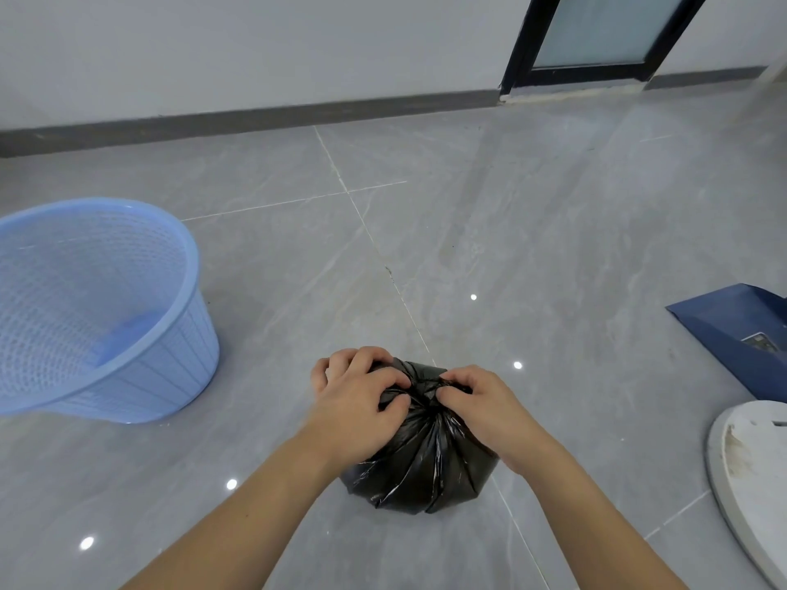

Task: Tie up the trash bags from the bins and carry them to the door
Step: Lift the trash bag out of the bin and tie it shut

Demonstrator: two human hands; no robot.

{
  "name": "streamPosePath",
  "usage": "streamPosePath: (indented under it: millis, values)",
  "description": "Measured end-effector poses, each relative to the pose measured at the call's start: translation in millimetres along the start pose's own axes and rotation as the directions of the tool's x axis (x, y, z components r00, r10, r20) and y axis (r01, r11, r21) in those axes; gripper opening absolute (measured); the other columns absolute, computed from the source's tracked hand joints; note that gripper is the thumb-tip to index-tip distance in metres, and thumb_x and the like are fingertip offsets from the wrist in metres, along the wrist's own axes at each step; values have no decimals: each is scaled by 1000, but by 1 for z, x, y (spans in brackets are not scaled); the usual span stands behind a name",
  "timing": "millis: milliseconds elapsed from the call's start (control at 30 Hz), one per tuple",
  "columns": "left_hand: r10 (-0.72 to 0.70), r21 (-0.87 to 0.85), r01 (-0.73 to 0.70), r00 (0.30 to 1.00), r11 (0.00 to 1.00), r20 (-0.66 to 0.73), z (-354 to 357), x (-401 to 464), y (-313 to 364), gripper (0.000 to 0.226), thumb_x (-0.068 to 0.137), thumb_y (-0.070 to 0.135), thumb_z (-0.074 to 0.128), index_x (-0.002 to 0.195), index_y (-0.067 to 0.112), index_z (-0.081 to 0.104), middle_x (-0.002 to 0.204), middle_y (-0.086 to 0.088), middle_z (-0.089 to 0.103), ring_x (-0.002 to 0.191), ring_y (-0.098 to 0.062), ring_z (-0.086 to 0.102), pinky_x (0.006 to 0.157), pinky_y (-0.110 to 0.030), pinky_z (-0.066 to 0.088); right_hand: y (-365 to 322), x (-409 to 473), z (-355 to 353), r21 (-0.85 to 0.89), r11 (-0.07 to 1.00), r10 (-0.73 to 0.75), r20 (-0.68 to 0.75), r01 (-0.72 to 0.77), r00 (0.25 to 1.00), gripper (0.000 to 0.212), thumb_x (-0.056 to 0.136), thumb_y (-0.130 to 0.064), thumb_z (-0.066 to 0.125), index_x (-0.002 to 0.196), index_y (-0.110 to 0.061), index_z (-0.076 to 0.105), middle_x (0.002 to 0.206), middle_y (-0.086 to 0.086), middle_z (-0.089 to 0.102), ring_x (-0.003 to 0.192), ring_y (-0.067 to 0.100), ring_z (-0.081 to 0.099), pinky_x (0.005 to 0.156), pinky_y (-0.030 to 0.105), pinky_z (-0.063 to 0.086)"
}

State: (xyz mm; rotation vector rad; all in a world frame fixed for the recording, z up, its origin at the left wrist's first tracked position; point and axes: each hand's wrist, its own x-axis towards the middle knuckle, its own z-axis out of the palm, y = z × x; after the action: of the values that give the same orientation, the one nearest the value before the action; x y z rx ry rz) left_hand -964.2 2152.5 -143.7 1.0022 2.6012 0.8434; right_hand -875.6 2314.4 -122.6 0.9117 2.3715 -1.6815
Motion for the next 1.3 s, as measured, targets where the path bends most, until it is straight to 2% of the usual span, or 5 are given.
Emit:
streamPosePath:
  millis: [333,633,833,1000,1300]
  values:
    - [23,137,-18,999,990,-30,7,5,-2,18,83,41,49,87,36,66,126,23,45,127,-16,25,109,-43,4,-12,-7,-10,385,913,100,118,-138,988,28,87,10,52,107,-4,64,92,11,71,81,20,67,77,29,55]
    - [-1,32,2,999,999,-33,4,2,1,18,79,40,48,93,38,60,125,26,42,128,-11,20,107,-32,-2,-5,1,-7,16,996,90,31,-91,995,28,88,-11,48,92,17,54,74,8,48,69,20,44,67,33,35]
    - [-27,-73,27,1000,997,3,4,1,7,18,79,53,50,86,41,62,126,31,38,127,-5,14,108,-33,-2,-5,0,-9,187,965,159,148,-186,976,14,89,-12,45,81,-11,56,79,10,46,75,23,43,71,35,33]
    - [-16,-9,16,1000,1000,-20,7,3,8,12,86,41,55,76,36,58,128,27,40,129,-11,18,108,-36,2,-4,-2,-9,199,941,232,202,-272,951,21,88,-20,53,93,-5,67,88,11,68,83,22,63,82,36,48]
    - [5,-14,-6,997,1000,-80,9,-13,16,38,67,52,54,104,43,55,129,23,35,127,-10,22,110,-37,7,1,0,-8,306,938,180,-31,-162,983,31,87,-11,43,104,-29,62,85,9,65,77,23,62,71,37,50]
